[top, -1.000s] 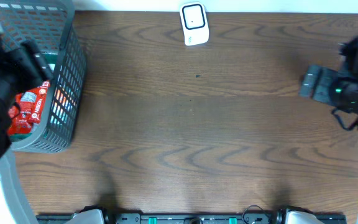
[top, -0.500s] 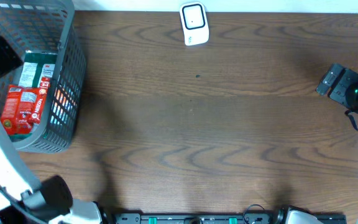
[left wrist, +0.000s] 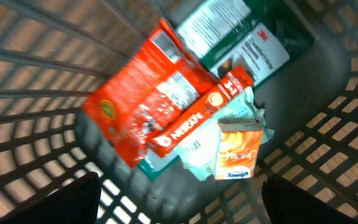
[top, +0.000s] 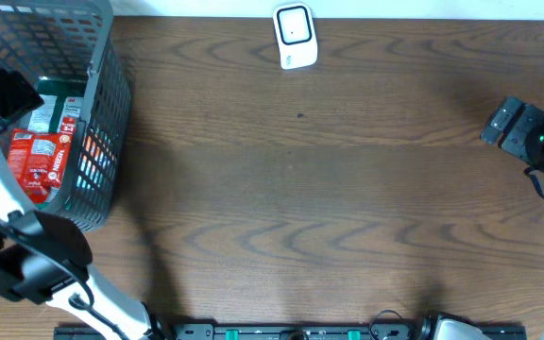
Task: Scan the item barcode
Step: 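Reach into the basket and grasp the small orange packet with left gripper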
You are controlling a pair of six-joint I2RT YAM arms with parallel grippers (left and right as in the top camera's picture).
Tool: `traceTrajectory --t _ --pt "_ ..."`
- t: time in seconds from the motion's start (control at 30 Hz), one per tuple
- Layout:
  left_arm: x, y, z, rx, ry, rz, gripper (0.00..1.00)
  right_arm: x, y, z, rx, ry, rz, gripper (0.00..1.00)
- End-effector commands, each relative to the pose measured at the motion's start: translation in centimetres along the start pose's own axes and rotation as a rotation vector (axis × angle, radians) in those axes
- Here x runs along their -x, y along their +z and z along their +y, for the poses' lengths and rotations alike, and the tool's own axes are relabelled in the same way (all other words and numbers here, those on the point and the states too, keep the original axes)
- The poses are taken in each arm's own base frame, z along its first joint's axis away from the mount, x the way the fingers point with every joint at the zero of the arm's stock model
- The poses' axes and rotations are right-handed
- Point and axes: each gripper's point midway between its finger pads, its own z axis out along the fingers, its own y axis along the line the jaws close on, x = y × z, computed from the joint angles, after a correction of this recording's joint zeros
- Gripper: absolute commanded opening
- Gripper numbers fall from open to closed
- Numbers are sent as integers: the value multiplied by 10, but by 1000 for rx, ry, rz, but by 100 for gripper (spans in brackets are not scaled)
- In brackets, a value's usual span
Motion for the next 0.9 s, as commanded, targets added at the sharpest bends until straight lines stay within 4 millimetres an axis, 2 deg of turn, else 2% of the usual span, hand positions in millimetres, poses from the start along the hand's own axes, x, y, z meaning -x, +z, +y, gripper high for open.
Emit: traceTrajectory --t 0.0,0.4,0.63,0.67,0.77,0.87 --pt "-6 17 -15 -69 -3 67 85 4 -2 0 -1 15 -10 99" --pt "-27 61 -44 -107 -15 149 84 3 -2 0 -2 15 -7 99" --pt "-43 99 -46 -96 -82 183 84 2 -2 -1 -4 15 -1 99" --pt "-46 103 -46 -96 -82 190 83 2 -2 -1 -4 15 -1 99" --pt "-54 116 -52 -113 -76 201 70 1 -2 -1 -4 15 0 99" --pt "-61 129 -60 -143 -70 205 67 1 -2 -1 -4 15 0 99"
